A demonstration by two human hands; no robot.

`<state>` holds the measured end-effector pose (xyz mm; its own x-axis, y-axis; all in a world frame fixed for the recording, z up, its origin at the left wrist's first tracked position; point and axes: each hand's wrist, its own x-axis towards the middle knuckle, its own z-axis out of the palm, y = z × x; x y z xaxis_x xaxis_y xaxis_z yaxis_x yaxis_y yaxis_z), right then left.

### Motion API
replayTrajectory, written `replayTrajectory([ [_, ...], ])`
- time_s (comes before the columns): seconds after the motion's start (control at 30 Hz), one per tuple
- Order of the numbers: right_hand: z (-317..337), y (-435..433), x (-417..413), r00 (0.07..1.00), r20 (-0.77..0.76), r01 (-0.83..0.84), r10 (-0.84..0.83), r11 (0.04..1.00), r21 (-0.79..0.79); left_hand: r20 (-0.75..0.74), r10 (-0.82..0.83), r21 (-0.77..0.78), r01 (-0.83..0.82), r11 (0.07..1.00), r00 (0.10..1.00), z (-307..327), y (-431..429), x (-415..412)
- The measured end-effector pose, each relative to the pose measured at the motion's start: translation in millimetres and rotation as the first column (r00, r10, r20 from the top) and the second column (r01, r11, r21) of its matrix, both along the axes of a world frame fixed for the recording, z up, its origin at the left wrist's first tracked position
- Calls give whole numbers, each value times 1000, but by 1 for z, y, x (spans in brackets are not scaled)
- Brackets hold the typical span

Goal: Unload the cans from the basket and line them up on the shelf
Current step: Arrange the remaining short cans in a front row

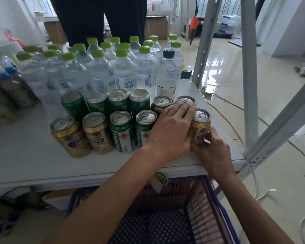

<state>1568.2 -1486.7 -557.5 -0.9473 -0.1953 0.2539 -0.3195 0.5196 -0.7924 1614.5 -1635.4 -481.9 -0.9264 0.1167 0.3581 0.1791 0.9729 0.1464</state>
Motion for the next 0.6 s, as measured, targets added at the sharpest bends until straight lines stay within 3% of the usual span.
replayTrajectory([
  [0.37,-3,-2,-5,1000,-8,16,-16,999,35,53,-39,46,37,998,998,9,-5,2],
  [0.5,-2,-1,-4,1000,-13,-18,19,998,63,-73,8,66,-3,998,997,9,-9,22],
  [0.6,-4,-1,-4,998,-13,-52,53,996,73,-141,166,44,-162,986,976,0,-37,37],
])
